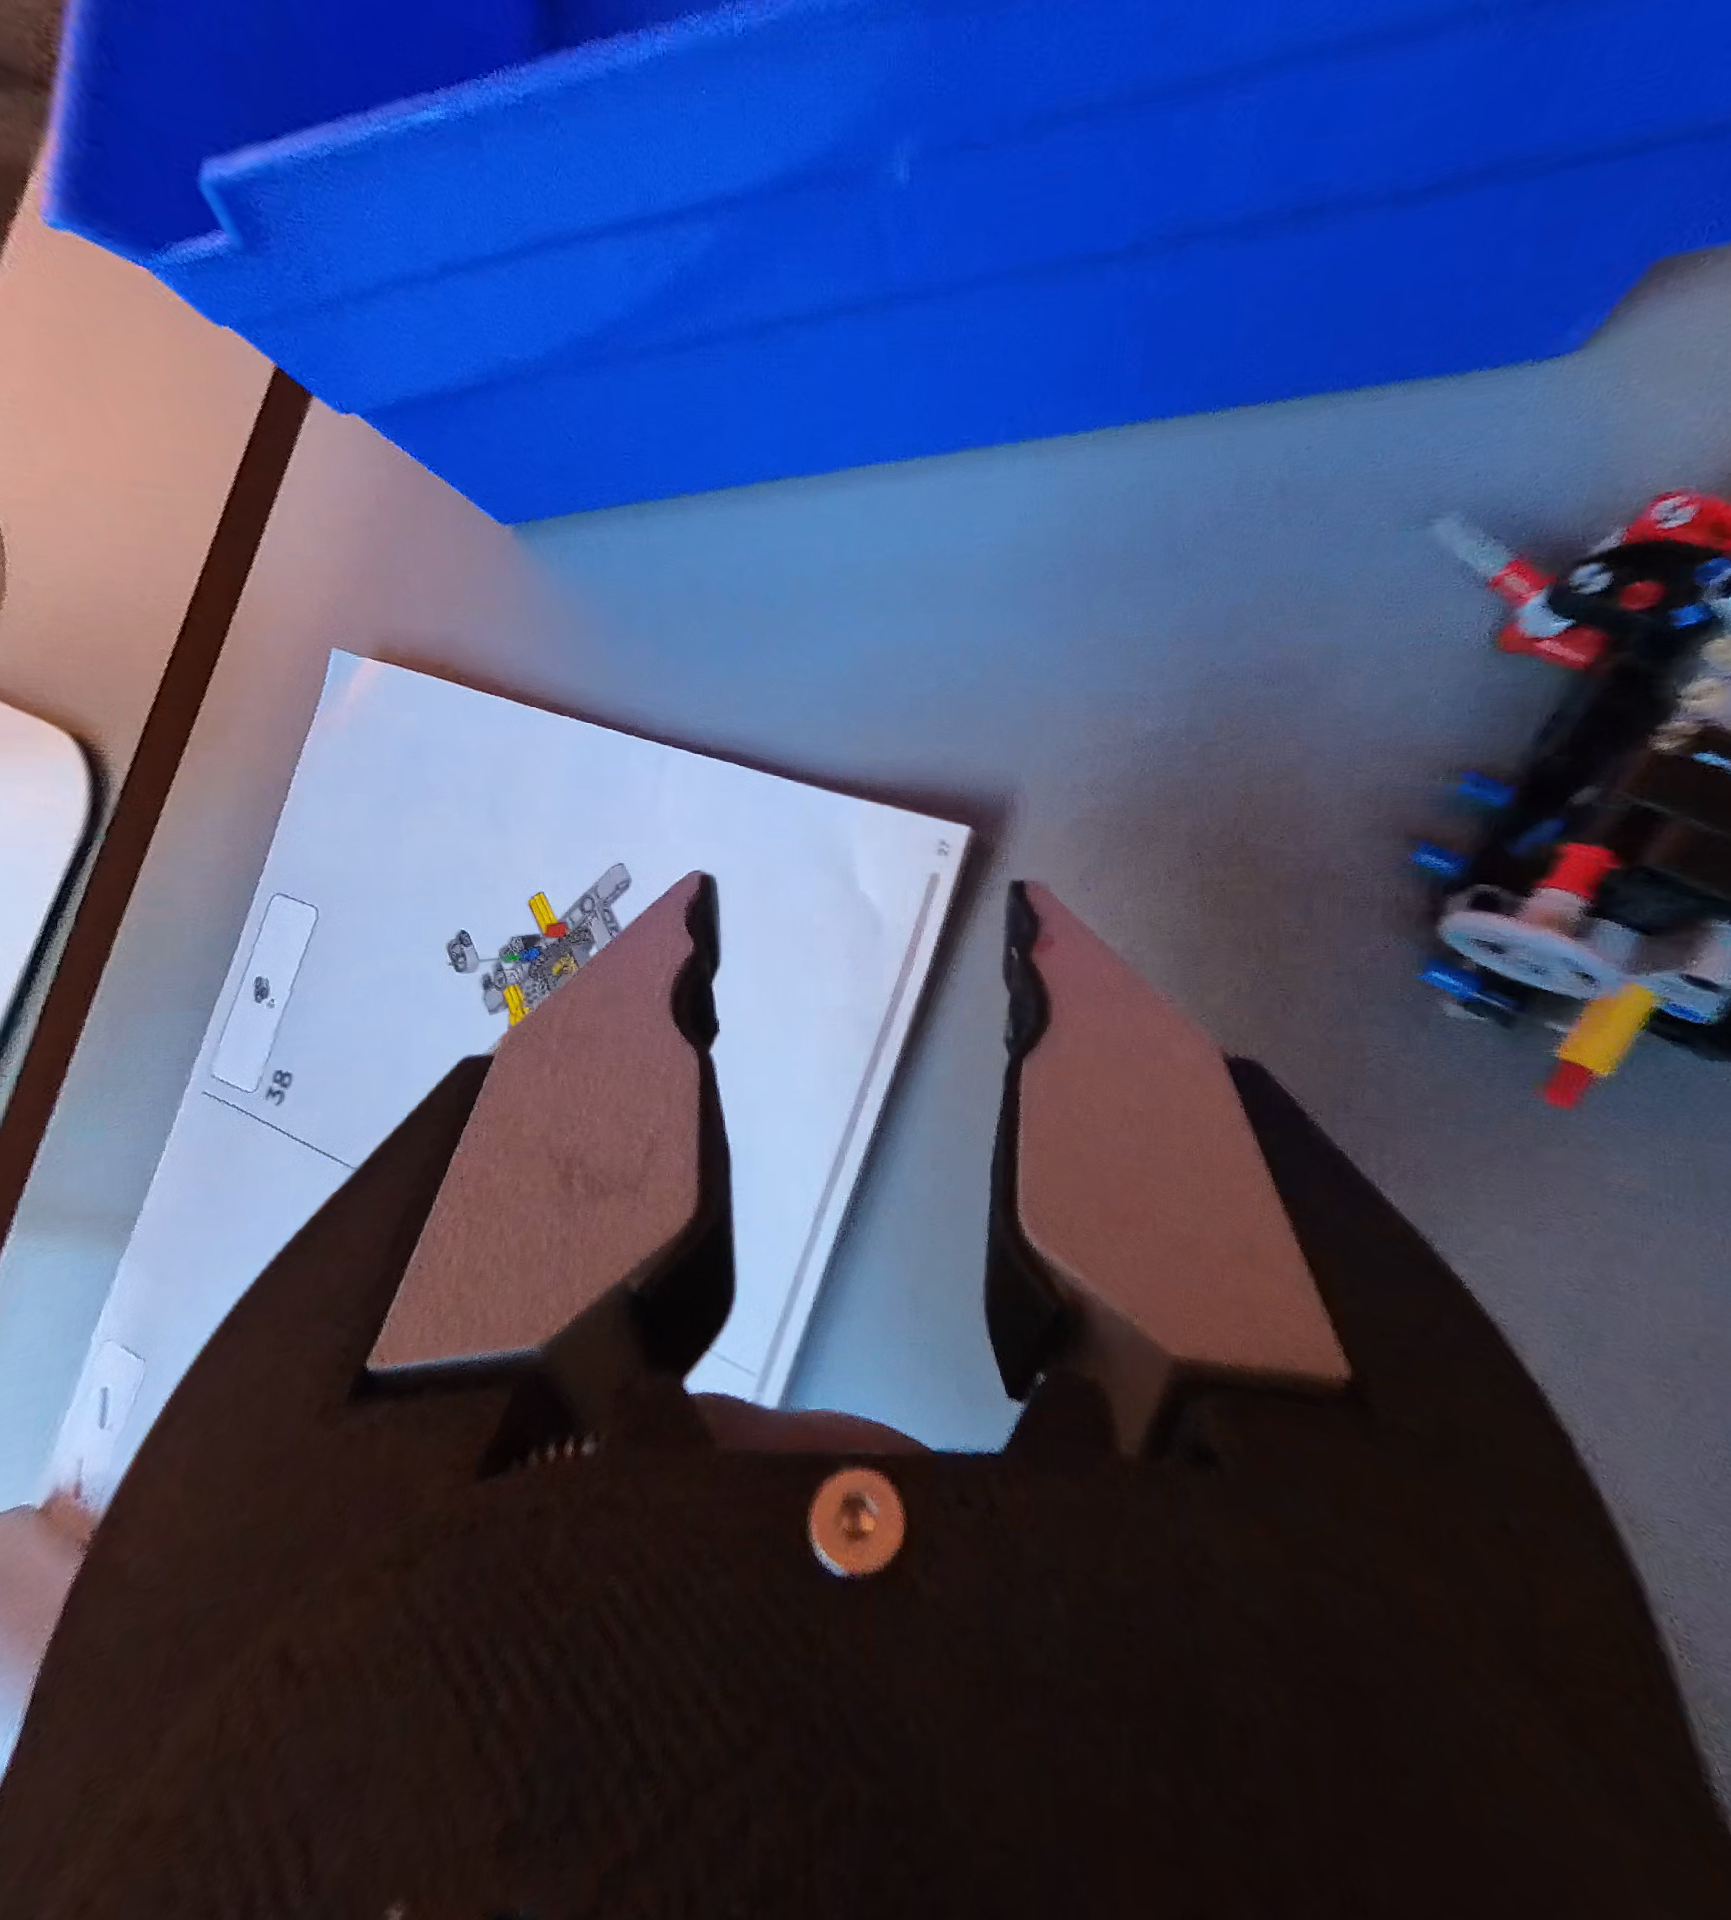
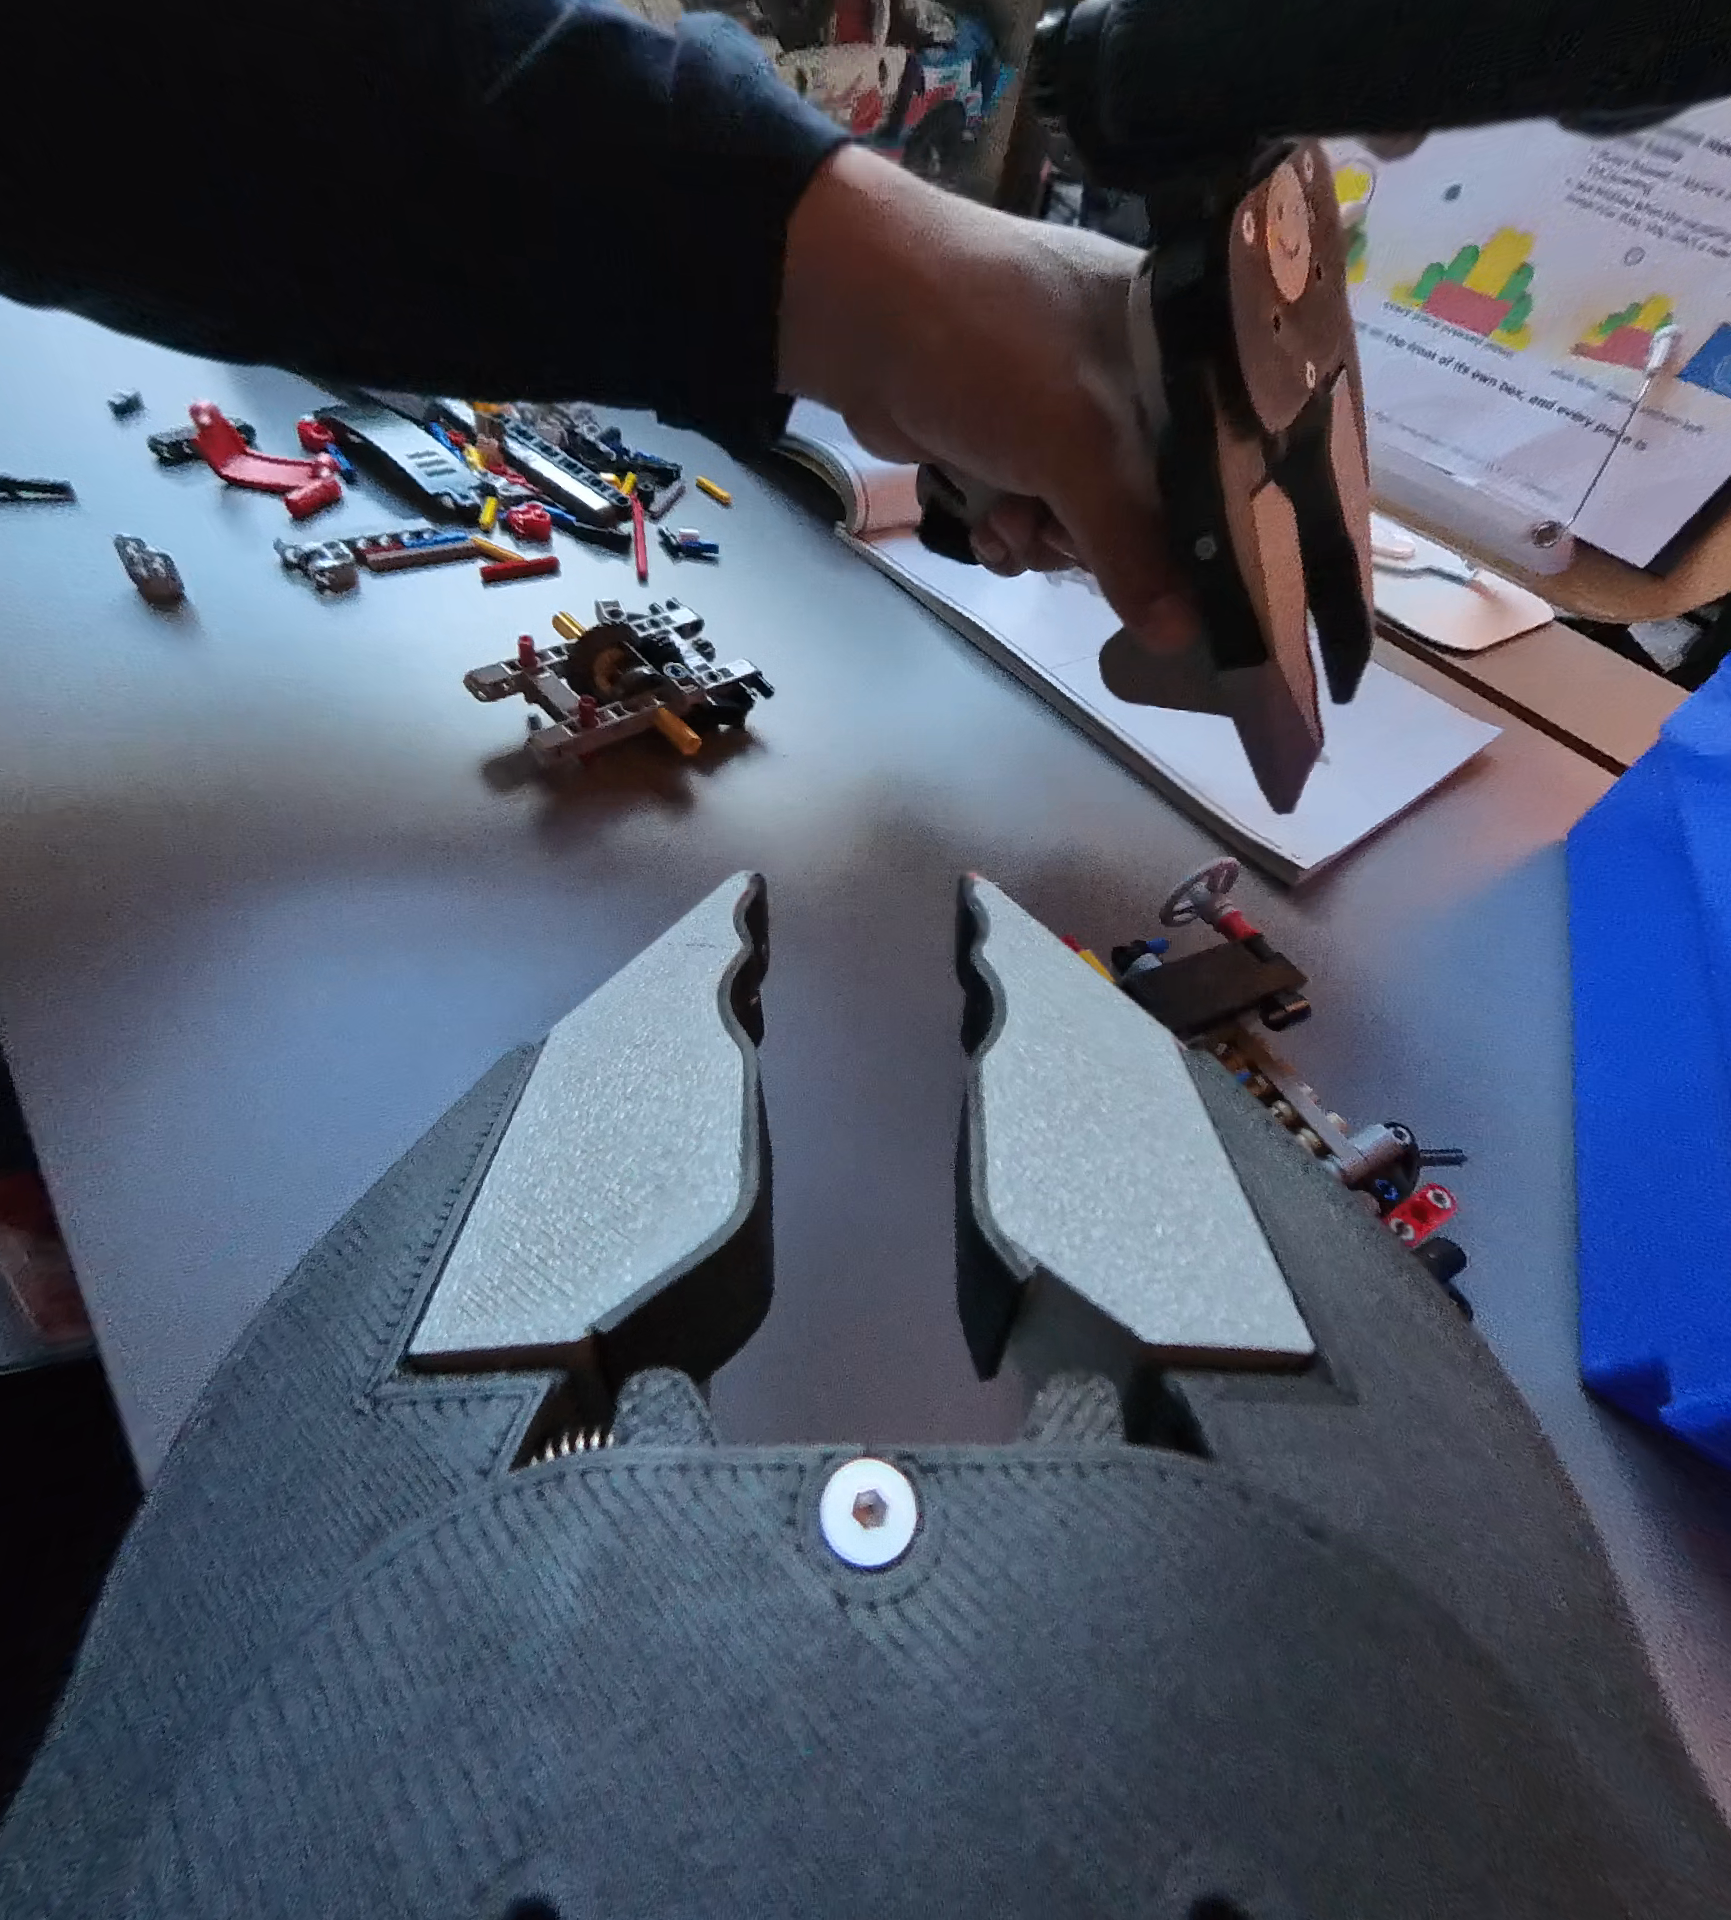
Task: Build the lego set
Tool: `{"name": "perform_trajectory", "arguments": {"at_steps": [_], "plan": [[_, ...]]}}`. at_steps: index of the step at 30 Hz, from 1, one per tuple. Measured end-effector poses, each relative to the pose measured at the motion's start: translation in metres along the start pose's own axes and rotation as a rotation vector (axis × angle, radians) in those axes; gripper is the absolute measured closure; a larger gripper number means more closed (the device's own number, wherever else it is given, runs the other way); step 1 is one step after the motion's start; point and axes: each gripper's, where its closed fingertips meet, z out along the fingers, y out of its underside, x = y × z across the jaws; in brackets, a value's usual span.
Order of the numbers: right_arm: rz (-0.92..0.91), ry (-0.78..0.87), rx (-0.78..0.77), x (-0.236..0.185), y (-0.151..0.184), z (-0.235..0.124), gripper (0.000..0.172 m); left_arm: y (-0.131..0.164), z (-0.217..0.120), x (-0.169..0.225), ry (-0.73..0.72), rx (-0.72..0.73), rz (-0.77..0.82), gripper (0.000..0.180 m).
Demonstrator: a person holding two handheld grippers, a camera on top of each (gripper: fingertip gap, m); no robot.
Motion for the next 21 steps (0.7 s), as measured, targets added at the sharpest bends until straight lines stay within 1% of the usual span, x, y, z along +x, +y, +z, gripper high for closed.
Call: {"name": "perform_trajectory", "arguments": {"at_steps": [2, 8, 13, 21], "plan": [[0.009, -0.013, -0.010, 0.001, 0.002, 0.002, 0.138, 0.004, 0.008, -0.002, -0.015, -0.013, 0.012, 0.128], [-0.001, -0.016, -0.012, 0.001, 0.001, 0.005, 0.138, 0.016, 0.025, -0.001, 0.018, -0.059, -0.008, 0.123], [-0.011, -0.017, -0.016, 0.000, 0.002, 0.006, 0.138, 0.018, 0.030, -0.008, 0.006, -0.070, -0.007, 0.125], [-0.001, -0.015, -0.020, 0.001, 0.002, 0.006, 0.138, 0.021, 0.027, -0.012, 0.044, -0.080, -0.032, 0.121]]}}
